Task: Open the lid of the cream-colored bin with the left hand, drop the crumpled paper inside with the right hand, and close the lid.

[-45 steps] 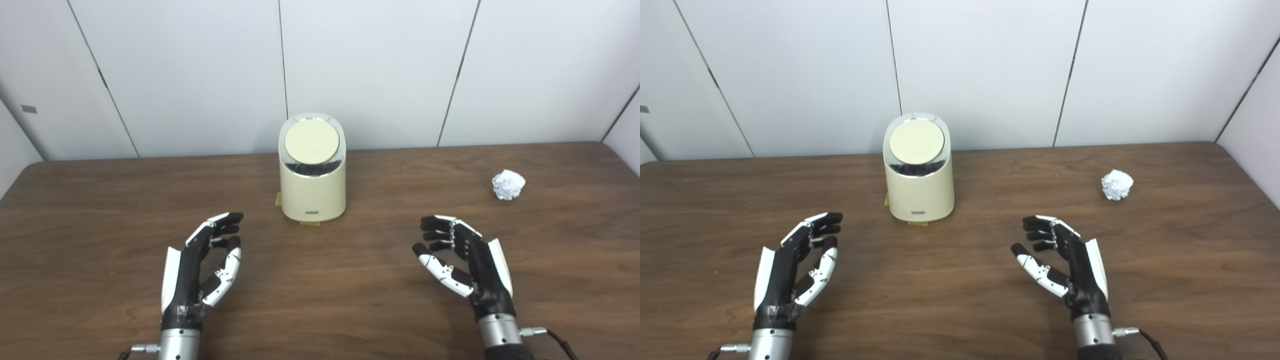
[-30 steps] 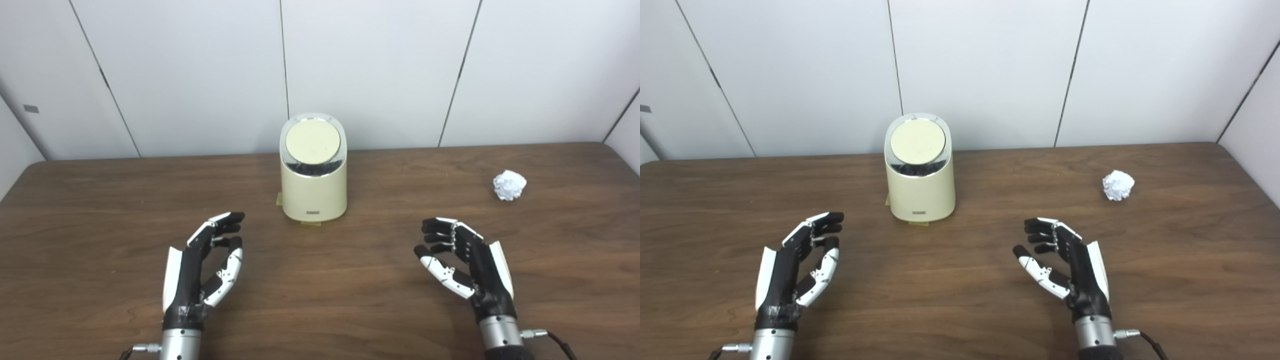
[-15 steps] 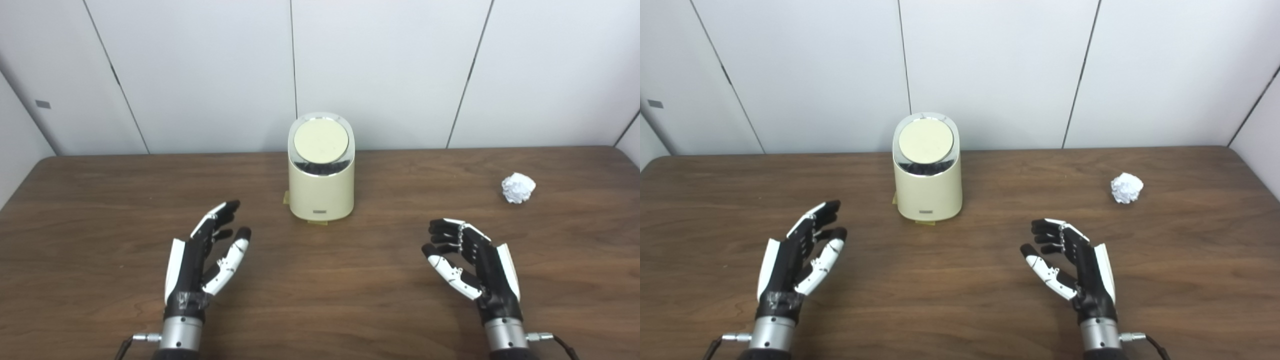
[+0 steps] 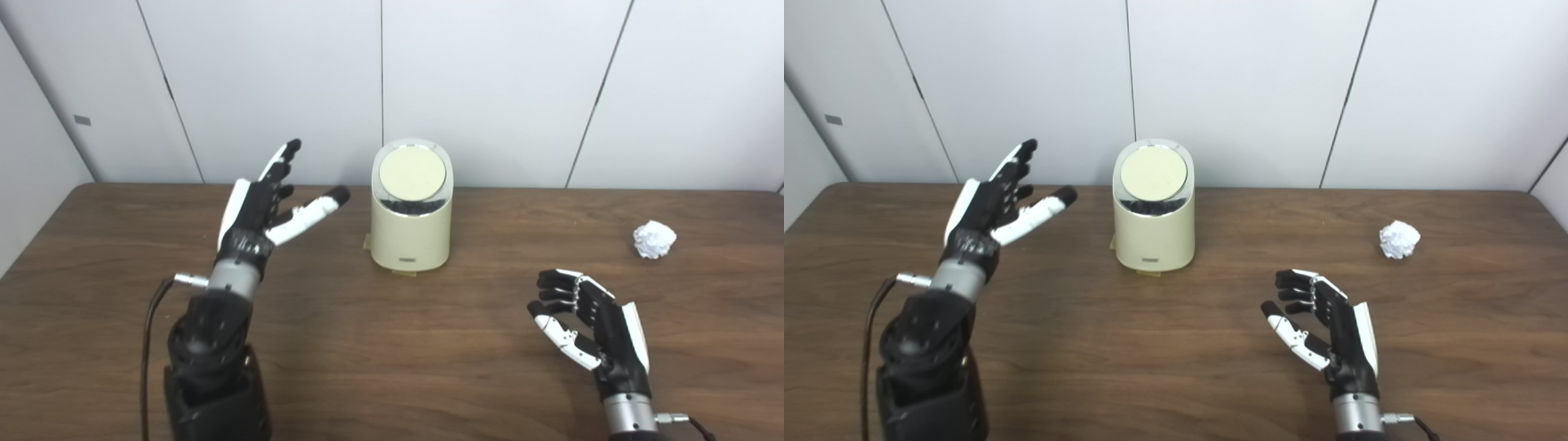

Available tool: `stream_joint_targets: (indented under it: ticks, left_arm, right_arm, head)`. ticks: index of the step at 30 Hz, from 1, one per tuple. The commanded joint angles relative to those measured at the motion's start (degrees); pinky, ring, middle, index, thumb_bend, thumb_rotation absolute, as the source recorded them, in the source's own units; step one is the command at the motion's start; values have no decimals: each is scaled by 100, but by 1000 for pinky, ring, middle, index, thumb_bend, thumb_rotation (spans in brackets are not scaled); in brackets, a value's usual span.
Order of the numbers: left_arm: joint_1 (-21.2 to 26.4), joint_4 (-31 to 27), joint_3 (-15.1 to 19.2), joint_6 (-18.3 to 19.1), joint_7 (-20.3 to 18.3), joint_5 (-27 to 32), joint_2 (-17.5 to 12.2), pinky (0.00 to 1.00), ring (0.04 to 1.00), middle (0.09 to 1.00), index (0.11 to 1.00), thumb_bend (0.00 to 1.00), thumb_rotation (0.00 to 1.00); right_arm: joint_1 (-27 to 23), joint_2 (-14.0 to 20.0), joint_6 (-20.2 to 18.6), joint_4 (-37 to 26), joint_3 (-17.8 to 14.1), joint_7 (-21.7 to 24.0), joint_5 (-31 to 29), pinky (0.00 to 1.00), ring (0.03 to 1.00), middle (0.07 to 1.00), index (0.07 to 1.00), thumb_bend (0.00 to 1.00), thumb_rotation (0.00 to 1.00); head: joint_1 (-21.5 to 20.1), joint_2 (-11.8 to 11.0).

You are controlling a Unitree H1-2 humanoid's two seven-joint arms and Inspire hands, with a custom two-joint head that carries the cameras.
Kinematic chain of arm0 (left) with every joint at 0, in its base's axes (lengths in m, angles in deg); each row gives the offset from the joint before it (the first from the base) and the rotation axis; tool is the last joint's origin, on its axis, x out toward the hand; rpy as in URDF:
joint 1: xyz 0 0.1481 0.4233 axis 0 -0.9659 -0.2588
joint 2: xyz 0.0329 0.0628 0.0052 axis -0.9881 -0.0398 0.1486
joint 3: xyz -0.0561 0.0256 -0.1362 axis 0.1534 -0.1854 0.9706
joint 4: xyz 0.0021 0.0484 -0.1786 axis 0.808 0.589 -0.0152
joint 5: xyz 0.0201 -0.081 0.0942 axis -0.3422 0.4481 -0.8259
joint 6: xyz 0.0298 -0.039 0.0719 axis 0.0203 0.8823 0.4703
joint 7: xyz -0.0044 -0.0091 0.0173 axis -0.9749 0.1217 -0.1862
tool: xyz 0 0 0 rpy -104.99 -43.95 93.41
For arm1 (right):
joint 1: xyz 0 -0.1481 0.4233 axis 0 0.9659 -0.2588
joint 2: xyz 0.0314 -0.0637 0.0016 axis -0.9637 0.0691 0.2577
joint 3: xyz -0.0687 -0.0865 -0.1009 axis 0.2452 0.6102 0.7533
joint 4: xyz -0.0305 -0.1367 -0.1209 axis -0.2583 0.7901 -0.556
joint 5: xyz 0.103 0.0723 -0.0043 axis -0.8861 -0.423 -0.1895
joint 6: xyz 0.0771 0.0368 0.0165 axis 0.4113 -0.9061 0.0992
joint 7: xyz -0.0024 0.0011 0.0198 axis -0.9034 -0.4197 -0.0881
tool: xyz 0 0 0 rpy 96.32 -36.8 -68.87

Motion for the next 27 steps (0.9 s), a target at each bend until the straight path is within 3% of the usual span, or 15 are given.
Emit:
stream_joint_targets:
  ticks: [1, 4, 7, 9, 13, 18, 22, 24, 26, 27]
  left_arm:
    - [719, 81, 284, 23, -754, -803, 67, 994, 1000, 1000, 1000, 939, 445]
    - [1225, 316, 567, 23, -1330, -1705, 219, 968, 1000, 1000, 1000, 992, 418]
    - [1585, 615, 845, 23, -1477, -2029, 357, 959, 1000, 1000, 1000, 1000, 347]
    - [1746, 821, 904, 23, -1452, -2252, 387, 954, 1000, 1000, 1000, 994, 290]
    - [1941, 1216, 897, 23, -1247, -2421, 395, 917, 1000, 1000, 1000, 993, 270]
    - [2074, 1672, 936, 23, -965, -2620, 497, 989, 1000, 1000, 1000, 974, 249]
    - [2009, 2020, 460, 22, -956, -2904, 271, 934, 1000, 1000, 1000, 945, 303]
    - [2017, 2186, 413, 23, -861, -2859, 229, 973, 1000, 1000, 1000, 924, 295]
    - [2036, 2315, 464, 23, -745, -2798, 242, 984, 1000, 1000, 1000, 929, 285]
    - [2140, 2385, 783, 23, -681, -2707, 381, 992, 1000, 1000, 1000, 928, 286]
  right_arm:
    - [-82, -42, 206, 64, 38, -57, 43, 555, 638, 664, 641, 288, 312]
    - [-80, -62, 221, 71, 57, -75, 61, 550, 634, 662, 641, 282, 277]
    - [-81, -65, 218, 78, 79, -82, 102, 547, 630, 660, 642, 274, 234]
    - [-84, -56, 252, 97, 102, -85, 138, 544, 627, 660, 643, 261, 191]
    - [-91, -96, 289, 122, 115, -105, 106, 543, 624, 657, 640, 262, 164]
    - [-81, -94, 191, 100, 145, -93, 152, 536, 622, 659, 643, 259, 195]
    - [-63, -105, 178, 101, 176, -94, 185, 540, 626, 662, 645, 258, 176]
    - [-45, -115, 133, 91, 194, -91, 216, 546, 631, 665, 649, 264, 186]
    - [-31, -126, 127, 86, 216, -108, 278, 544, 632, 666, 650, 263, 207]
    - [-24, -136, 134, 91, 217, -108, 271, 542, 631, 665, 648, 265, 208]
  head:
    - [0, -2]
    - [-9, -16]
    - [10, -36]
    - [-4, -46]
    - [-38, -50]
    - [-42, -69]
    - [-60, -88]
    - [-91, -100]
    - [-111, -114]
    - [-117, -118]
